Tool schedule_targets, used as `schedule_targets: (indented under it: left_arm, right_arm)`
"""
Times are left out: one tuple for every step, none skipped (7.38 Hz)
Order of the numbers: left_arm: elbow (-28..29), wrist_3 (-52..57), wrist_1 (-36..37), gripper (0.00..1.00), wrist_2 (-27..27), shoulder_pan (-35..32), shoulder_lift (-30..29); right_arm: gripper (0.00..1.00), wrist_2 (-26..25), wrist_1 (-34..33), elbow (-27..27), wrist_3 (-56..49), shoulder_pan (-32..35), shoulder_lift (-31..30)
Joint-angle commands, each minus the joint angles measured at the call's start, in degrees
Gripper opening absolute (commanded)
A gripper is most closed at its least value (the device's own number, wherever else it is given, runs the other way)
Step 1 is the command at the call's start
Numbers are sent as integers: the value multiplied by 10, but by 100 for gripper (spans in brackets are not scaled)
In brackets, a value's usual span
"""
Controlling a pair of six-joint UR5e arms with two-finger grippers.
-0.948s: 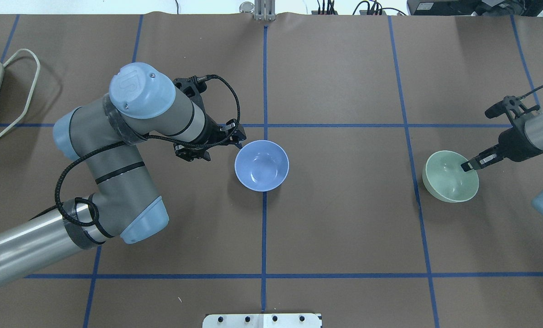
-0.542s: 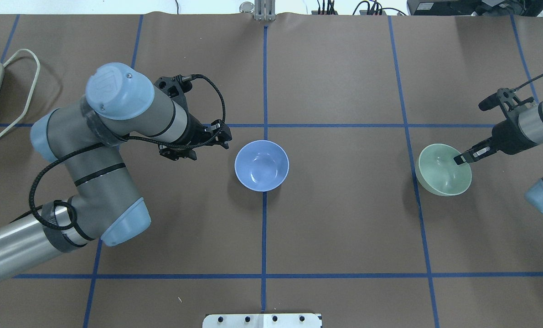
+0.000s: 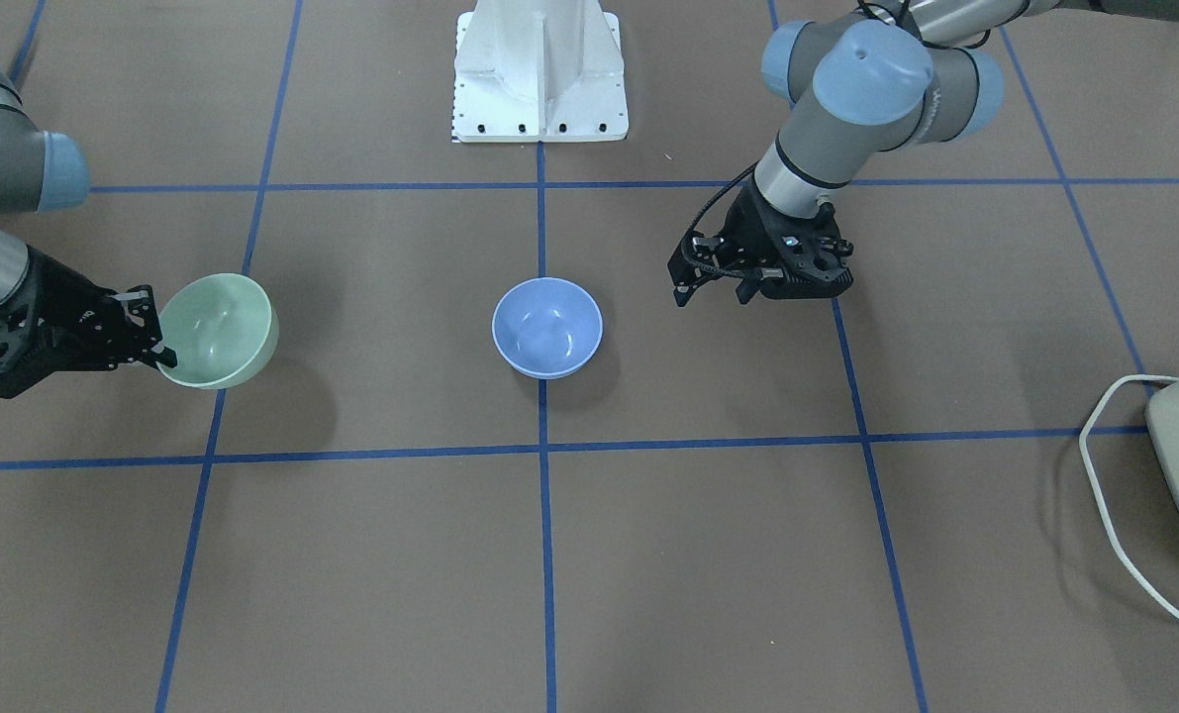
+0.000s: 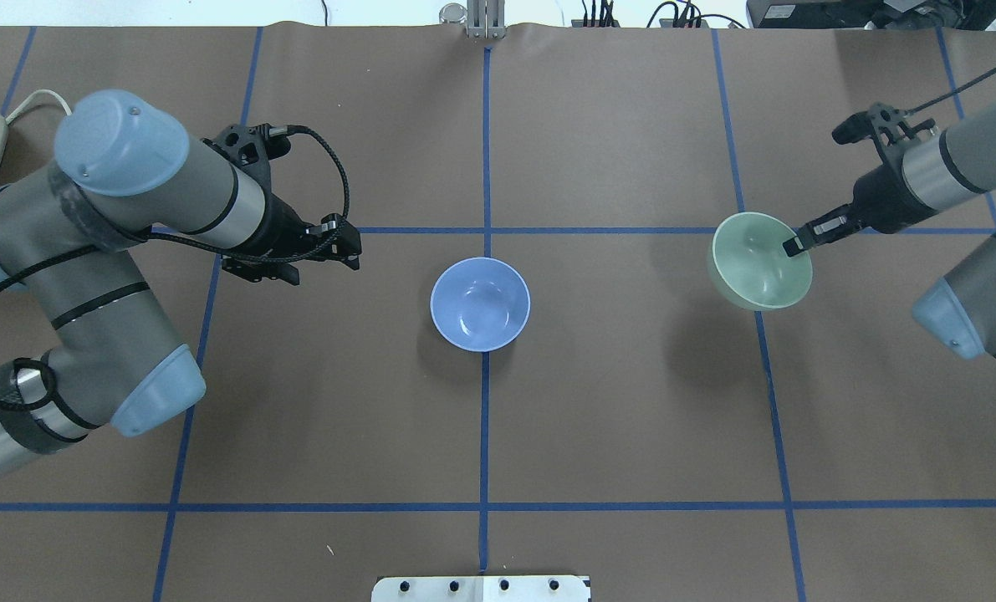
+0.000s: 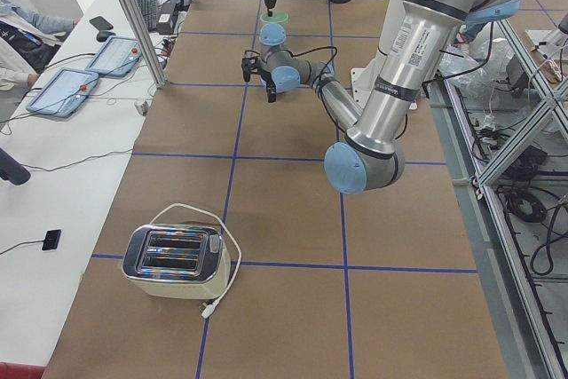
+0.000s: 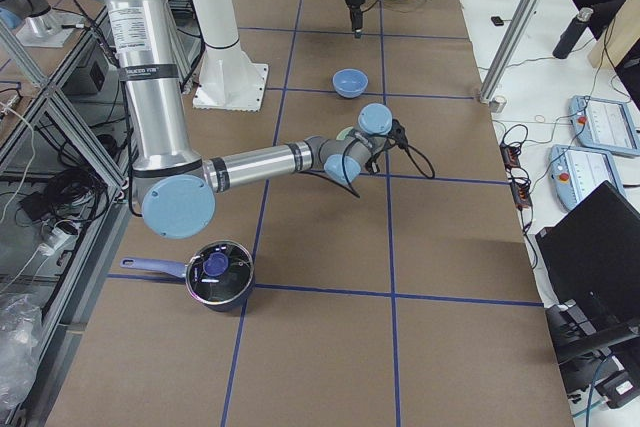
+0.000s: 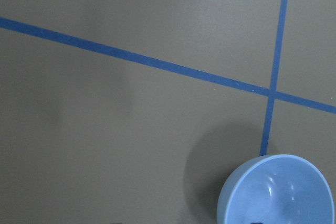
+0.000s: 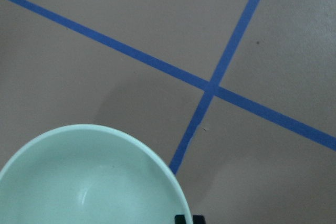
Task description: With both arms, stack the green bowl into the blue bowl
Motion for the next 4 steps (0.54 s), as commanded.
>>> schedule_targets:
  left_arm:
    - [-23, 58, -3, 85, -23, -29, 55]
    - [-29, 86, -4, 85, -38, -45, 77]
    - [-38, 120, -6, 85, -42, -57, 106]
    - [-39, 158, -7, 85, -47, -71, 127]
  right_arm:
    - [0, -35, -91, 49, 103, -34, 72]
    - [0, -63, -92, 50, 149, -62, 95]
    - [0, -108, -96, 50, 176, -95, 108]
    - [0, -139, -151, 52, 197, -117, 149]
